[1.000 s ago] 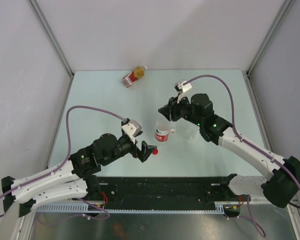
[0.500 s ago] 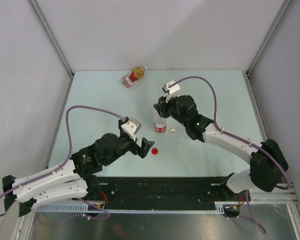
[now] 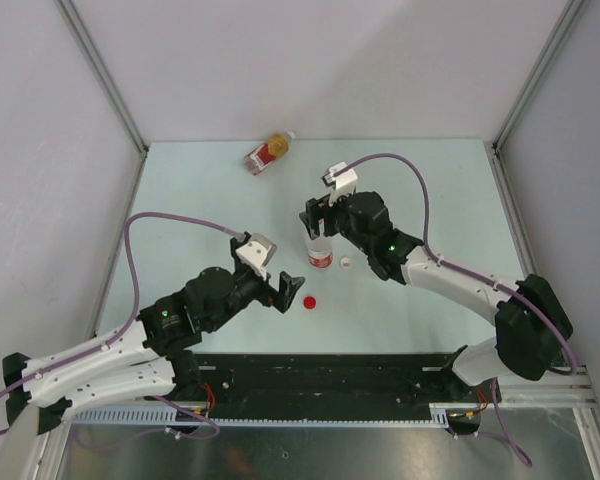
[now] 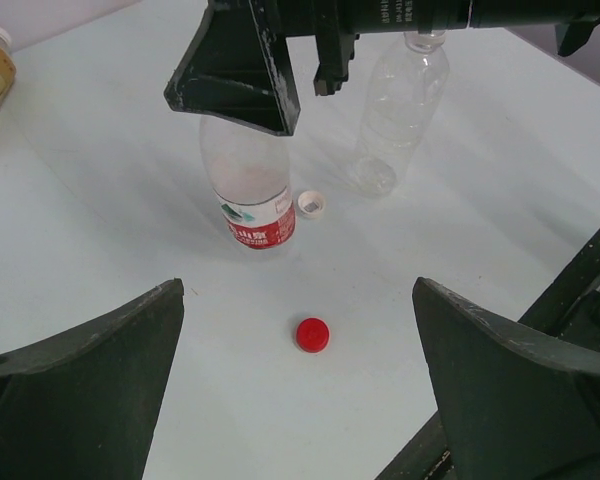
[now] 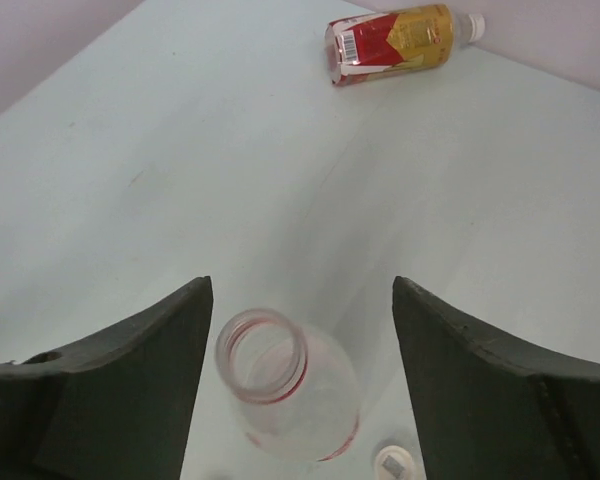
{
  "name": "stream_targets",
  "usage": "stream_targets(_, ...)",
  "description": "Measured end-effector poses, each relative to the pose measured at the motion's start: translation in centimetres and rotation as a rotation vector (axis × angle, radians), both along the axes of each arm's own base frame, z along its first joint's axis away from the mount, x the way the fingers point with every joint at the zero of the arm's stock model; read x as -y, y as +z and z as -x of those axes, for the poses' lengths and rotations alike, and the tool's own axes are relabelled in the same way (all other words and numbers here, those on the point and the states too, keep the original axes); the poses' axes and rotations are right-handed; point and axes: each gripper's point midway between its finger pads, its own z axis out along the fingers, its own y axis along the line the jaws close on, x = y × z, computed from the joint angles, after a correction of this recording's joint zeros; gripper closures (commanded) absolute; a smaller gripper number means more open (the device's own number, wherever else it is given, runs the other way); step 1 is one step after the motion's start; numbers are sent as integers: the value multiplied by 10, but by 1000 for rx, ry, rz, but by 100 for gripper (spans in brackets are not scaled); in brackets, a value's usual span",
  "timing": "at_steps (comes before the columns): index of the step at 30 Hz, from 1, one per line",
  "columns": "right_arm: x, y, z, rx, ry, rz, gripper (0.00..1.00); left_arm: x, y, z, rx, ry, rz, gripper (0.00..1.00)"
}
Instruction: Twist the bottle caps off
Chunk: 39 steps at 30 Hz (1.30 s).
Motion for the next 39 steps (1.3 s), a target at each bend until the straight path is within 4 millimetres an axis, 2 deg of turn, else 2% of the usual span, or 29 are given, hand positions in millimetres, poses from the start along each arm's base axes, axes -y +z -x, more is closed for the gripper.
stream_targets(5,2,16,7,17,16,-26,6,-1,1,-1,1,8,4,1)
stream_targets(9,7,52,20,65,42,-93,1,-3,2,-2,-1,23,13,1)
stream_targets(16,28,123,49,158,73,-243,1,-7,3,-4,-16,57,34,1)
stream_targets(18,35,139,57,176,88,-286,1,-9,1,-5,-27,71,36,1)
stream_targets(21,48,153,62,180,94,-328,1,-13,-5,-10,-53,102,32,1)
stream_targets(24,55,151,62,153,95,-333,1,-20,-16,-19,-93,150,18,0)
stream_targets(33,64,116,61,4,112,-286,1,-52,-50,-59,-240,290,3,1)
stream_targets(39,73,96,60,-81,94,-257,1,-59,-76,-87,-375,328,-54,1)
